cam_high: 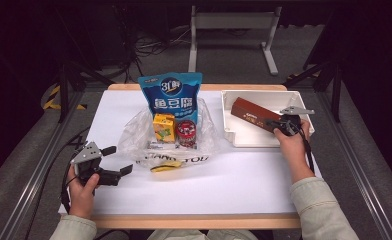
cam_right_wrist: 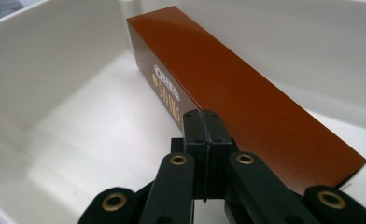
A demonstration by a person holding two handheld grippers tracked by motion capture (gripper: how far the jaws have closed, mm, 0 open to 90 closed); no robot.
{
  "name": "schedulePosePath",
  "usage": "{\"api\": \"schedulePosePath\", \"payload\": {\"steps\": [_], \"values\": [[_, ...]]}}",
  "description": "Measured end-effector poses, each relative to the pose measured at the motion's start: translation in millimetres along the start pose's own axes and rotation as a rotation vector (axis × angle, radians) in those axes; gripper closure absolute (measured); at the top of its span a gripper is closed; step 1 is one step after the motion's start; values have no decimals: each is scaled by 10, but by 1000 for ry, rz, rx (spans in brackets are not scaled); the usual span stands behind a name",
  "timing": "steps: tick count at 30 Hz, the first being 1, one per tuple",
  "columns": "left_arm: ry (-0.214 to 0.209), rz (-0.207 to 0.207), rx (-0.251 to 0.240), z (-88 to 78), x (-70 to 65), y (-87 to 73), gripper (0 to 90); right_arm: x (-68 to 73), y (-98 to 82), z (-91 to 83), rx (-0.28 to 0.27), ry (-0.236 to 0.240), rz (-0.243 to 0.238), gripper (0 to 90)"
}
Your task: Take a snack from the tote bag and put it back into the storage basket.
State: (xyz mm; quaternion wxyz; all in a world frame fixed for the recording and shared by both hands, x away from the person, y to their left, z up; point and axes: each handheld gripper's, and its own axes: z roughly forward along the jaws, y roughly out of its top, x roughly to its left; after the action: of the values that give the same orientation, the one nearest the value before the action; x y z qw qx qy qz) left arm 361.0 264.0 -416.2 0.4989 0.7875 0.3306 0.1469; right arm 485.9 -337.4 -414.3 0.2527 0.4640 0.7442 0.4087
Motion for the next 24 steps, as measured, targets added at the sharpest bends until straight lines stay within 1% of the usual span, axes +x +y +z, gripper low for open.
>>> {"api": "schedulePosePath", "payload": {"steps": [3,6,7,8,11,13,15,17,19,22,23,24], "values": [[1,-3,0,-4,-1,-3,45,-20,18,17,4,-12,13,900],[7,-11,-6,-8,-5,-6,45,-39,43,37,13,-36,10,900],[8,0,-4,-12,4,-5,45,-43,54,42,12,-42,10,900],[8,2,-4,-14,6,-6,45,-49,71,46,14,-46,11,900],[8,-4,-5,-22,1,-10,45,-73,114,61,16,-61,15,900],[10,-7,-4,-29,-1,-13,45,-92,127,74,22,-60,28,900],[12,-1,-4,-33,2,-15,45,-105,131,83,23,-60,31,900],[16,-3,-2,-50,1,-25,45,-147,148,105,32,-79,40,900],[16,-10,-4,-61,-2,-36,45,-172,162,116,33,-87,44,900],[23,-9,-5,-77,-3,-47,45,-185,173,126,36,-93,51,900],[25,-21,-5,-97,-9,-61,45,-203,185,143,35,-99,53,900],[28,-20,-7,-108,-6,-68,45,-211,191,151,36,-102,53,900]]}}
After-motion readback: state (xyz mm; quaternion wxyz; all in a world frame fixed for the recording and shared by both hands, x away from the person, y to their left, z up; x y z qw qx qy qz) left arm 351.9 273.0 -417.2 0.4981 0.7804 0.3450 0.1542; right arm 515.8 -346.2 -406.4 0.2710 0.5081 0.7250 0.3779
